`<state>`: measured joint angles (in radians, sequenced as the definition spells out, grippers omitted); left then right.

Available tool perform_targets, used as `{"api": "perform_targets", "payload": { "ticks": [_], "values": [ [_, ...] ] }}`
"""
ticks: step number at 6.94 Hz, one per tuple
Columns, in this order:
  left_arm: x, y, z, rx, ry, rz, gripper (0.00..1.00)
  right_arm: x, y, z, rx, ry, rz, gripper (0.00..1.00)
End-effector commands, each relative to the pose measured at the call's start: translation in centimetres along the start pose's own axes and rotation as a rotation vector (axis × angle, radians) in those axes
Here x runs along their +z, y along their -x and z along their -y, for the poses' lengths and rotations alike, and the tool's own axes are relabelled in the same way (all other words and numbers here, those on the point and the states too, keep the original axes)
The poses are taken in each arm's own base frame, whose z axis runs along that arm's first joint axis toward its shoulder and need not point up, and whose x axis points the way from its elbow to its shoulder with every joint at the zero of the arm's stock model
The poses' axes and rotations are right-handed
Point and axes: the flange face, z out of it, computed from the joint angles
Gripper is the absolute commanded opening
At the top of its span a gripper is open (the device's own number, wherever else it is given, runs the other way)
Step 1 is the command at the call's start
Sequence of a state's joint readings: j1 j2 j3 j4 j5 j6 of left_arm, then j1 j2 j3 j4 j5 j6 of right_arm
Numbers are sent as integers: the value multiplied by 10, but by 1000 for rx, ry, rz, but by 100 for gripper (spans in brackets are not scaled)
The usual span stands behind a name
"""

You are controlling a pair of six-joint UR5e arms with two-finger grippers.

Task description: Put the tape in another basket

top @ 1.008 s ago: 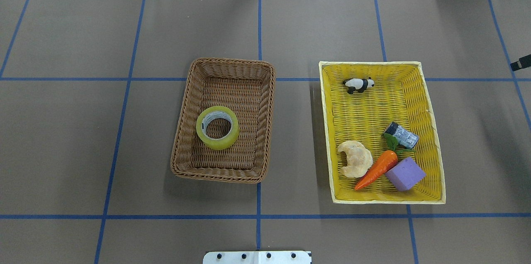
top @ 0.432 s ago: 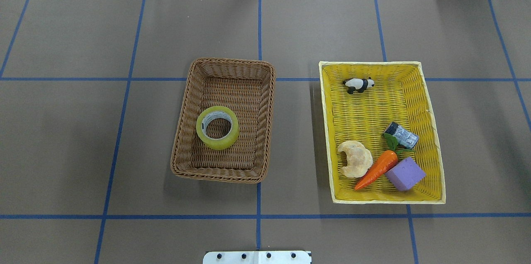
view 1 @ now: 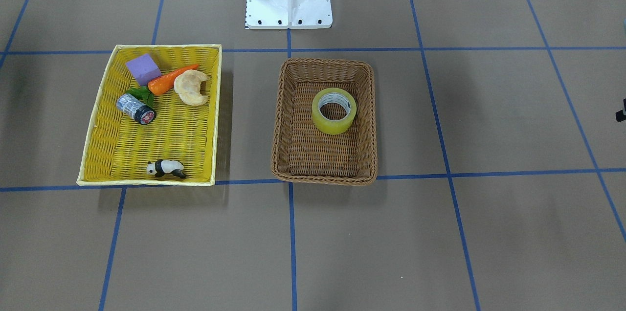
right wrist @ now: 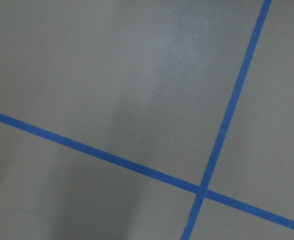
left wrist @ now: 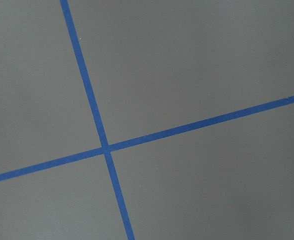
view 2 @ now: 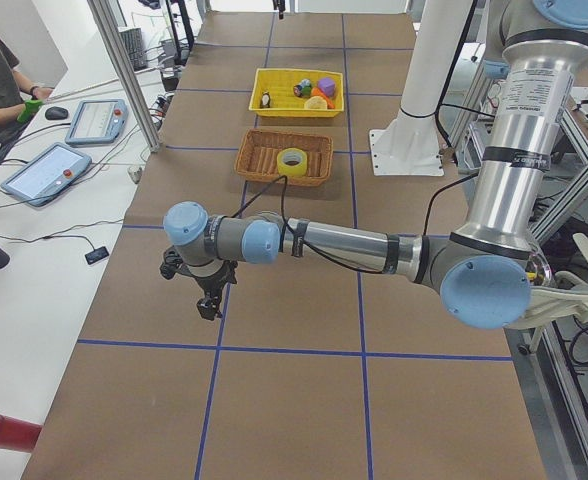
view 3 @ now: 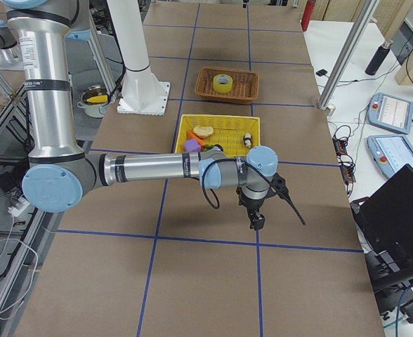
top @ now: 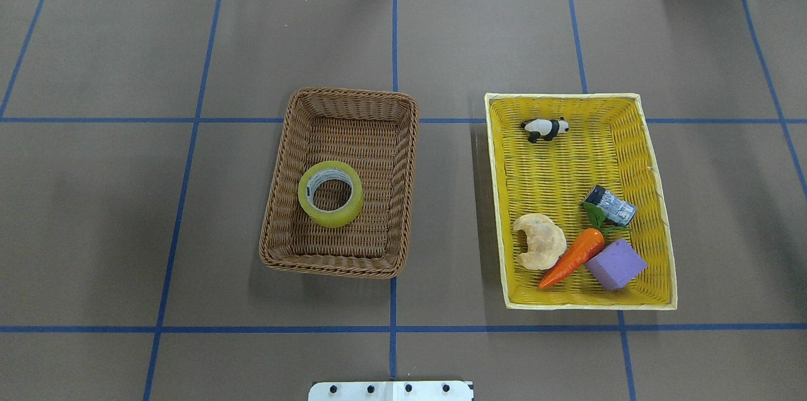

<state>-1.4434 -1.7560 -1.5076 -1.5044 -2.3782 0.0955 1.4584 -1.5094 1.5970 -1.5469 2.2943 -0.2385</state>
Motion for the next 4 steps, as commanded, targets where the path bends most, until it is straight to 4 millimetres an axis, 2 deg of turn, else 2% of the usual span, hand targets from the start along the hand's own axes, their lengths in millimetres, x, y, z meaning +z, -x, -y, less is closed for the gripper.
{"api": "perform_targets", "payload": {
  "ticks": [1,4],
  "values": [
    [-11,-12,2,1,-26,0,98,0,-3,-11,9,3,3,100],
    [-12,-14,4,-7,-47,0,98,-10,7,-12,-3,-18,17,100]
  ]
}}
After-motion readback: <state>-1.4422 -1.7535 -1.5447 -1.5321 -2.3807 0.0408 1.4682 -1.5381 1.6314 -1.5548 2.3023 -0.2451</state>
